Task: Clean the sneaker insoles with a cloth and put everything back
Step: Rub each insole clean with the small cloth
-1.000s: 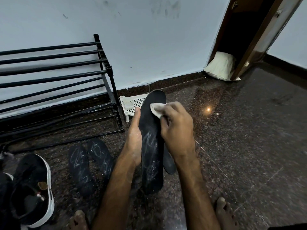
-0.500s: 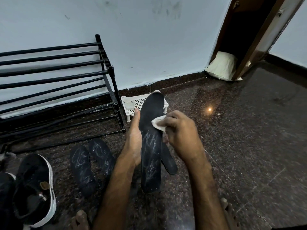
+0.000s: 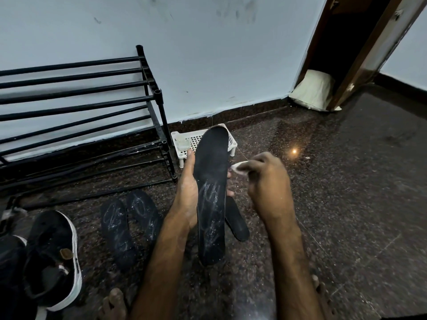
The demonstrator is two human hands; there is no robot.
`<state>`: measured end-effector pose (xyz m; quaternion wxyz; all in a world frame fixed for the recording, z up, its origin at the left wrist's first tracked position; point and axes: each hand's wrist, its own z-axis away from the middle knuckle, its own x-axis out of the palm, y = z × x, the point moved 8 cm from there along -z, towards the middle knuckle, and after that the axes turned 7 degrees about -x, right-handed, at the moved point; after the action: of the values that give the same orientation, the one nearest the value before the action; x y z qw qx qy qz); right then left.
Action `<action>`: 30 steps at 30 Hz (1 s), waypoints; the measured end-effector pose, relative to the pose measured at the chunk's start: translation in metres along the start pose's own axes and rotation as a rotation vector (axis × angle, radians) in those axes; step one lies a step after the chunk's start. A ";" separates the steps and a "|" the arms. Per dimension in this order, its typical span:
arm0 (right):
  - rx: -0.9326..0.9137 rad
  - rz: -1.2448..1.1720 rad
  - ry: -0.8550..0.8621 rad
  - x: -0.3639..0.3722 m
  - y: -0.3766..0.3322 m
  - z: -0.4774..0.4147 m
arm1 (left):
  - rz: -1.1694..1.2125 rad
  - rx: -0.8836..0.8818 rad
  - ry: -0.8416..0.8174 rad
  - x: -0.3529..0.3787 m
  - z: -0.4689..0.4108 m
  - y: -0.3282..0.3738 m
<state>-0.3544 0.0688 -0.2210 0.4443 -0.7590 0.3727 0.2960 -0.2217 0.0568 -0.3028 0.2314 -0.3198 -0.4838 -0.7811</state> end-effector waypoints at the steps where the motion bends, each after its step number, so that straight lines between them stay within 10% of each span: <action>1: 0.062 0.016 0.070 -0.010 0.008 0.000 | -0.009 -0.006 0.019 -0.004 -0.002 0.001; 9: -0.236 -0.112 0.076 0.003 -0.036 -0.005 | 0.084 -0.023 -0.042 0.017 0.007 -0.004; 18: 0.242 -0.219 0.399 -0.013 0.015 0.012 | 0.040 -0.087 -0.040 0.006 0.002 -0.007; 25: -0.206 -0.215 0.163 0.014 -0.043 0.001 | 0.131 -0.065 -0.099 0.017 0.007 -0.009; 30: 0.176 -0.208 0.372 -0.008 0.020 0.010 | -0.026 -0.125 -0.101 0.012 0.006 -0.011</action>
<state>-0.3762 0.0740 -0.2285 0.4606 -0.7932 0.3923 0.0699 -0.2356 0.0661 -0.2985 0.1760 -0.3663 -0.4494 -0.7956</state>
